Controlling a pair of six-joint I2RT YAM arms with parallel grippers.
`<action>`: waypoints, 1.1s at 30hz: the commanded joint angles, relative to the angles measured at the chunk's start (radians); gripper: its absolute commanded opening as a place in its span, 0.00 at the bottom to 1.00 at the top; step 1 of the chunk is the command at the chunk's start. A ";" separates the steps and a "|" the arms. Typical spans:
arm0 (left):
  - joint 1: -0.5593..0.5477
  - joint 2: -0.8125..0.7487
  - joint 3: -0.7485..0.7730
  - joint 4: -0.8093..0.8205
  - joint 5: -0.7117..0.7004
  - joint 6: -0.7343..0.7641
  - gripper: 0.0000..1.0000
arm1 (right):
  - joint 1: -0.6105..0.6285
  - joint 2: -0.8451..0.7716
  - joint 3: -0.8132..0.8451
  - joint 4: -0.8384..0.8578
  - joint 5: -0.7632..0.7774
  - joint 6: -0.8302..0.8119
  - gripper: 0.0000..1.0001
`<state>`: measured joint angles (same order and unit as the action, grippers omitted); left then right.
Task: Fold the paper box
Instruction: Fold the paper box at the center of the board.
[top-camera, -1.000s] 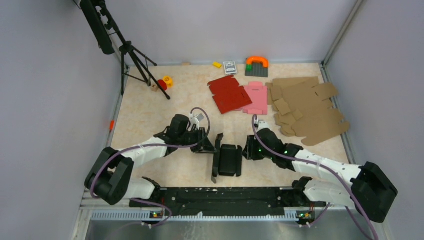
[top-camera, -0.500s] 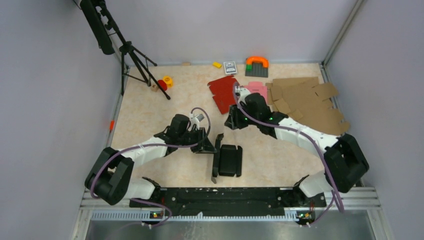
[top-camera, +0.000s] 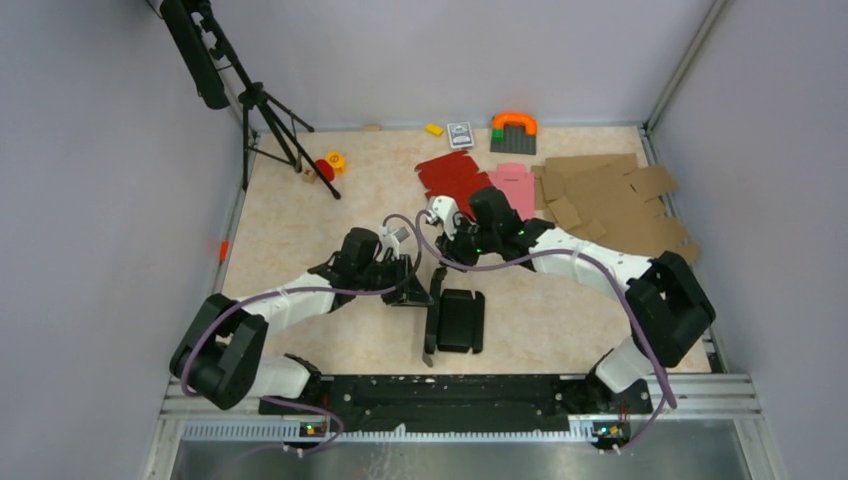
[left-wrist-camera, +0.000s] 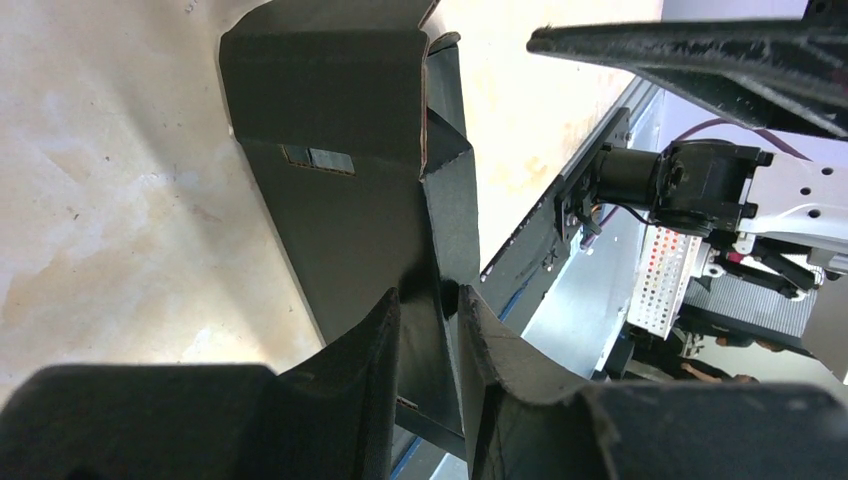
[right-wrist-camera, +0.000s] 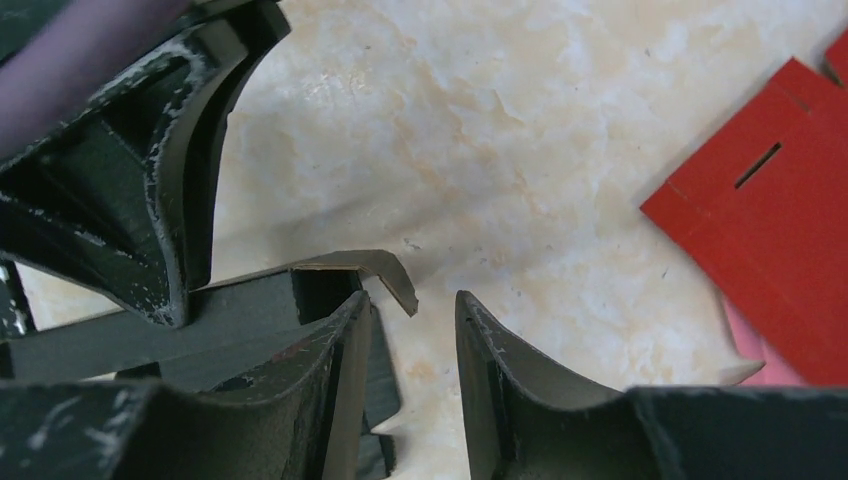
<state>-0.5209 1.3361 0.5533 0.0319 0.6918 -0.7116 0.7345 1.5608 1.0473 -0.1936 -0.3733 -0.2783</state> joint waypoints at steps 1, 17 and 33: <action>-0.005 0.018 0.015 -0.027 -0.009 0.037 0.28 | 0.027 0.017 0.020 0.014 -0.044 -0.200 0.36; -0.005 0.030 0.019 -0.027 0.001 0.043 0.27 | 0.067 0.122 0.114 -0.106 -0.006 -0.279 0.21; -0.006 0.031 0.022 -0.059 -0.015 0.049 0.27 | 0.087 0.076 0.104 -0.169 0.007 -0.045 0.00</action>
<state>-0.5209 1.3510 0.5594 0.0177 0.7097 -0.7025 0.8013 1.6756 1.1149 -0.3172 -0.3637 -0.4507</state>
